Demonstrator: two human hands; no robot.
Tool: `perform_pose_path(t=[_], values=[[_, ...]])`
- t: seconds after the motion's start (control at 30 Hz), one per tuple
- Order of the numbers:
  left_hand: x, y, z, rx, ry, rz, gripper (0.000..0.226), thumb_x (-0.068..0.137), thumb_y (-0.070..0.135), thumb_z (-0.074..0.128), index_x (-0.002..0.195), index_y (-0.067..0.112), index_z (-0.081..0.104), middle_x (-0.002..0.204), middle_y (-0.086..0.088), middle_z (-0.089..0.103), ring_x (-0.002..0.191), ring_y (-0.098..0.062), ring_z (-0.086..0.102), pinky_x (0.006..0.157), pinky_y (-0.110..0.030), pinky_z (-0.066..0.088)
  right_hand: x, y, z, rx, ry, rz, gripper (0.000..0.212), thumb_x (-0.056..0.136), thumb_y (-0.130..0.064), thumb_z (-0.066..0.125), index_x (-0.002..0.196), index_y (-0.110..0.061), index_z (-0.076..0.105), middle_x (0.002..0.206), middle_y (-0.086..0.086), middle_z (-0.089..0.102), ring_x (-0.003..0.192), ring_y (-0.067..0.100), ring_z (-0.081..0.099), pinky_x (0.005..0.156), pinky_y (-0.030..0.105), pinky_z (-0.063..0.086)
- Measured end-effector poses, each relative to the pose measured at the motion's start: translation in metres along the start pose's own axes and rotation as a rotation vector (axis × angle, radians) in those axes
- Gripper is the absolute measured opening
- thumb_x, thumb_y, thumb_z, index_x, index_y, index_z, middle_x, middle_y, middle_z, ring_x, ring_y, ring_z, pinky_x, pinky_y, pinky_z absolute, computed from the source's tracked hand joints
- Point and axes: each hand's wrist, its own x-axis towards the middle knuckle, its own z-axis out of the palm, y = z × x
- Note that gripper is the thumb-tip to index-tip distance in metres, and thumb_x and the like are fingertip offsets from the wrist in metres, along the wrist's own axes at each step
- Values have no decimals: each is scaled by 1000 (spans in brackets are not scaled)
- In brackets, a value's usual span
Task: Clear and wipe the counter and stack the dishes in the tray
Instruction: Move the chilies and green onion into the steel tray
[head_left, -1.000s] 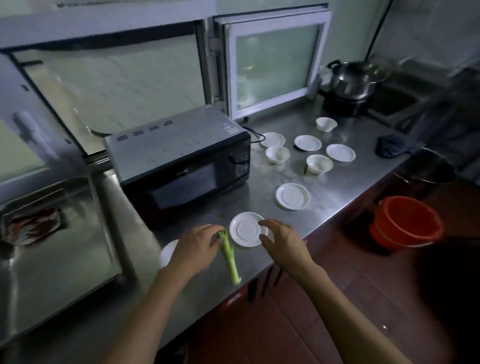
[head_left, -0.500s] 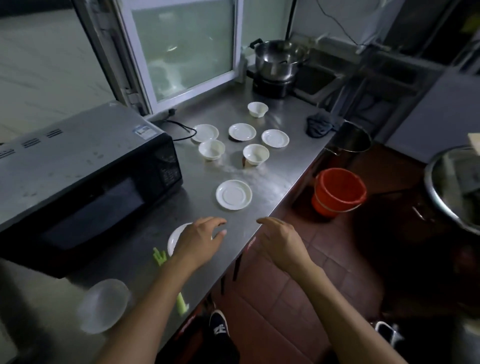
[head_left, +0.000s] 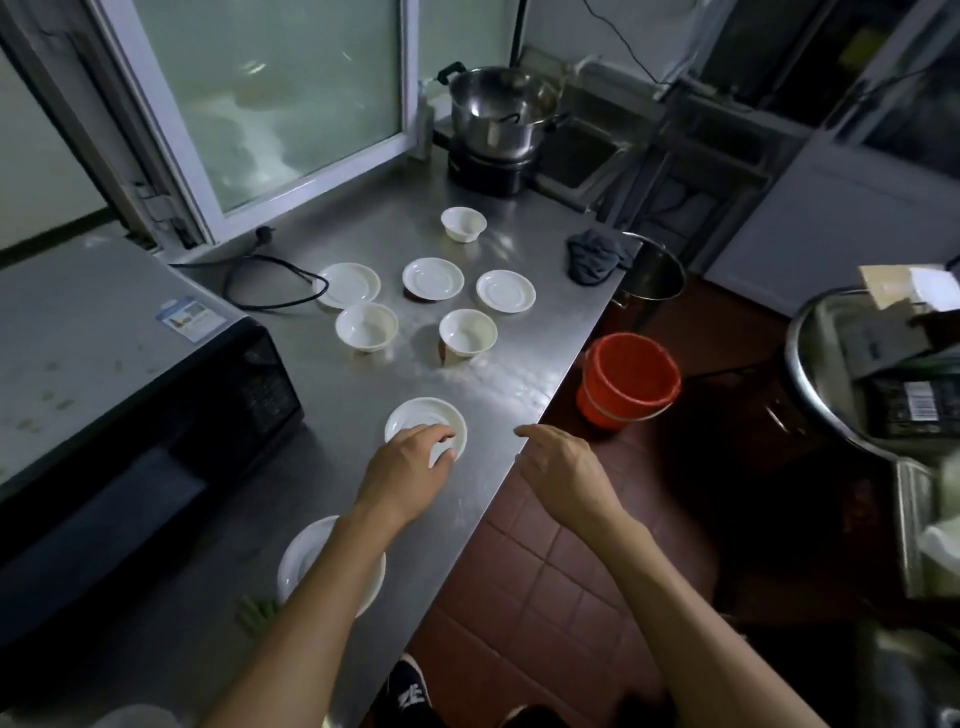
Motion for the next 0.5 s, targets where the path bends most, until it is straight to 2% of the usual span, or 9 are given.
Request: perform_pose_path(t=[0.07, 0.2, 0.27, 0.43, 0.5], values=[[12, 3, 4, 13, -16, -1, 32, 97, 32, 56, 127, 23, 62, 128, 7, 64, 117, -20, 56, 91, -32, 45, 10, 6, -2, 4, 1, 12, 33, 91, -21, 66, 124, -22, 66, 127, -5, 65, 86, 13, 64, 83, 30, 51], [39, 15, 16, 32, -21, 5, 30, 97, 29, 56, 125, 21, 64, 125, 6, 65, 116, -18, 56, 88, -25, 38, 33, 26, -4, 27, -20, 33, 34, 91, -20, 65, 125, -20, 65, 128, -2, 65, 97, 17, 67, 89, 33, 51], [54, 21, 24, 12, -34, -15, 30, 97, 29, 57, 125, 22, 64, 125, 7, 65, 117, -16, 56, 89, -23, 38, 46, 39, -8, 62, -38, 46, 35, 91, -21, 66, 126, -21, 65, 126, -2, 66, 96, 15, 68, 90, 33, 52], [102, 37, 48, 31, -62, -69, 32, 96, 32, 58, 127, 24, 63, 130, 7, 63, 121, -18, 56, 99, -29, 41, 96, 77, -26, 121, -85, 56, 38, 92, -26, 64, 129, -26, 62, 116, -3, 67, 80, 5, 58, 80, 25, 46], [122, 48, 54, 46, -50, -106, 33, 96, 32, 57, 129, 25, 62, 131, 7, 62, 121, -19, 56, 100, -31, 42, 118, 93, -37, 132, -111, 44, 38, 92, -26, 63, 130, -26, 62, 116, -1, 67, 79, 6, 57, 80, 26, 46]])
